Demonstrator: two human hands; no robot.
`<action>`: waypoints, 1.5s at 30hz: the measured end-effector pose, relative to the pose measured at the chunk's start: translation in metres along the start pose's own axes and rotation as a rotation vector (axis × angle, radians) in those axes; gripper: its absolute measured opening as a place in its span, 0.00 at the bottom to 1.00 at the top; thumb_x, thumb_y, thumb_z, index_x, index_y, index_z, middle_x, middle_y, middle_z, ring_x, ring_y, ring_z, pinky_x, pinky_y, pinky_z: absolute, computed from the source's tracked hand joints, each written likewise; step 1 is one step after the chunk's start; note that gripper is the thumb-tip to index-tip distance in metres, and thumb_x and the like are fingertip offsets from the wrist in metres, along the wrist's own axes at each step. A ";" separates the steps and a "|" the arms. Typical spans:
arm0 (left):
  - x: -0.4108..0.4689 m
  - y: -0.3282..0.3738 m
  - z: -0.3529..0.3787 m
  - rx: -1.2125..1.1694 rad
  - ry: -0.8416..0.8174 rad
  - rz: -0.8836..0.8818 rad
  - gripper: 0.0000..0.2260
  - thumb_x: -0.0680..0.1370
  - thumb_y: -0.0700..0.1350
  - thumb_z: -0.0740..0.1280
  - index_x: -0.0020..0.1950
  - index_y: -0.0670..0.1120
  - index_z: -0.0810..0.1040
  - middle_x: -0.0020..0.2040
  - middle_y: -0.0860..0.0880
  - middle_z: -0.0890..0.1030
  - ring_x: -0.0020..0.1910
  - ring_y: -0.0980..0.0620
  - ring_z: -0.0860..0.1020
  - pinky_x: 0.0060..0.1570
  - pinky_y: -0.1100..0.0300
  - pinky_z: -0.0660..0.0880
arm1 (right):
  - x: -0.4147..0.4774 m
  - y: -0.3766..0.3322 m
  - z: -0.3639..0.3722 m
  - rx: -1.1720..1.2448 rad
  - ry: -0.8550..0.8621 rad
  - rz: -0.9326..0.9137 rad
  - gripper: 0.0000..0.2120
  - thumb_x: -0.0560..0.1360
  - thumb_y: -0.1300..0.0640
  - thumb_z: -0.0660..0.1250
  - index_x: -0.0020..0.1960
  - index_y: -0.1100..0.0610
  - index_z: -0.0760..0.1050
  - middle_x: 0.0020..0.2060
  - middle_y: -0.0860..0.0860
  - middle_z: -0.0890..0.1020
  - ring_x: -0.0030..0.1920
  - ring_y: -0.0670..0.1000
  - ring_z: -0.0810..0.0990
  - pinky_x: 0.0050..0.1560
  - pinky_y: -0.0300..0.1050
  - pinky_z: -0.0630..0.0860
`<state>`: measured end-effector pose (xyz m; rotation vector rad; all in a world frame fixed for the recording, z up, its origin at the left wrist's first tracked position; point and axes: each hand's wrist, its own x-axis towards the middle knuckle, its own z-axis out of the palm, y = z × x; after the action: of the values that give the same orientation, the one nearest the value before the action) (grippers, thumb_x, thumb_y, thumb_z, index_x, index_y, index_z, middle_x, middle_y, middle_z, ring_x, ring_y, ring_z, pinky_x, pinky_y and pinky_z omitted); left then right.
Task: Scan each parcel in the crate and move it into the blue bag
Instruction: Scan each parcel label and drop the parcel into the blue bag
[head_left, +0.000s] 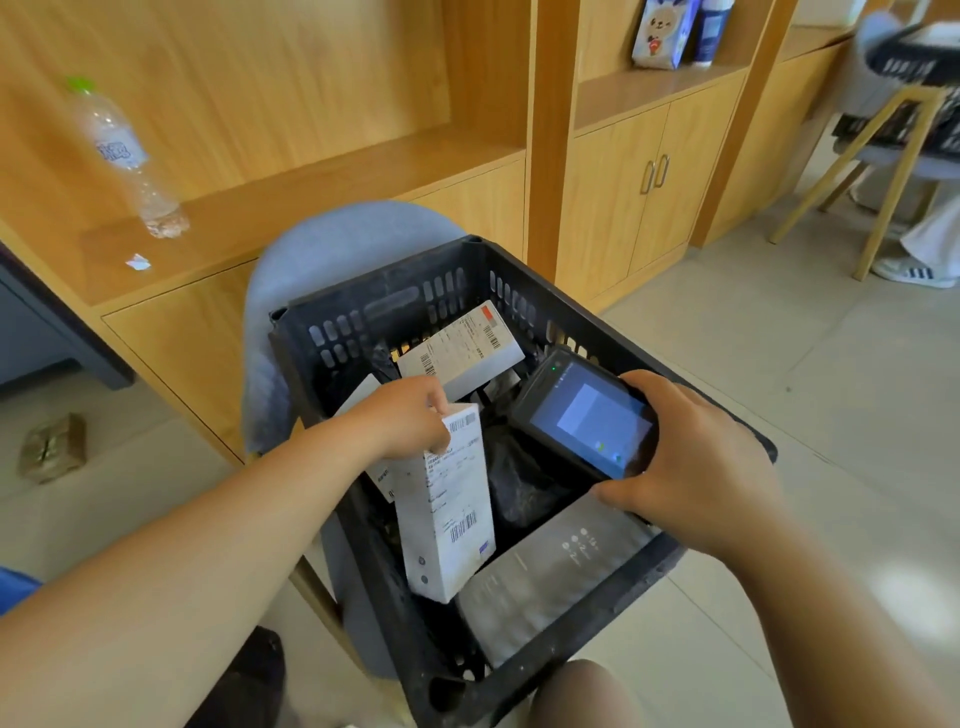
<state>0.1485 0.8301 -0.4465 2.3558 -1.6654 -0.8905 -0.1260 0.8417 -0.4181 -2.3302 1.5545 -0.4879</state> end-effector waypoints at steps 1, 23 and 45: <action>-0.005 0.000 -0.003 -0.053 0.034 0.001 0.17 0.69 0.43 0.72 0.55 0.52 0.72 0.57 0.51 0.73 0.51 0.50 0.74 0.42 0.58 0.73 | -0.003 0.000 -0.002 -0.007 0.015 0.000 0.44 0.56 0.41 0.76 0.67 0.46 0.61 0.50 0.44 0.75 0.45 0.47 0.73 0.43 0.47 0.74; -0.134 -0.075 -0.017 -0.902 0.721 0.037 0.21 0.69 0.41 0.76 0.57 0.54 0.73 0.50 0.57 0.80 0.48 0.59 0.78 0.48 0.57 0.75 | -0.060 -0.055 -0.017 -0.080 -0.037 -0.035 0.46 0.57 0.41 0.76 0.70 0.46 0.59 0.53 0.45 0.74 0.48 0.49 0.74 0.49 0.51 0.76; -0.166 -0.090 -0.006 -0.916 0.778 0.039 0.26 0.69 0.39 0.76 0.64 0.49 0.71 0.53 0.55 0.77 0.47 0.62 0.76 0.48 0.59 0.75 | -0.078 -0.081 -0.021 -0.233 -0.110 -0.050 0.44 0.58 0.39 0.73 0.69 0.47 0.59 0.45 0.44 0.70 0.44 0.48 0.73 0.44 0.46 0.77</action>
<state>0.1893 1.0122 -0.4141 1.6588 -0.7416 -0.4512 -0.0960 0.9426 -0.3734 -2.5254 1.5790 -0.1938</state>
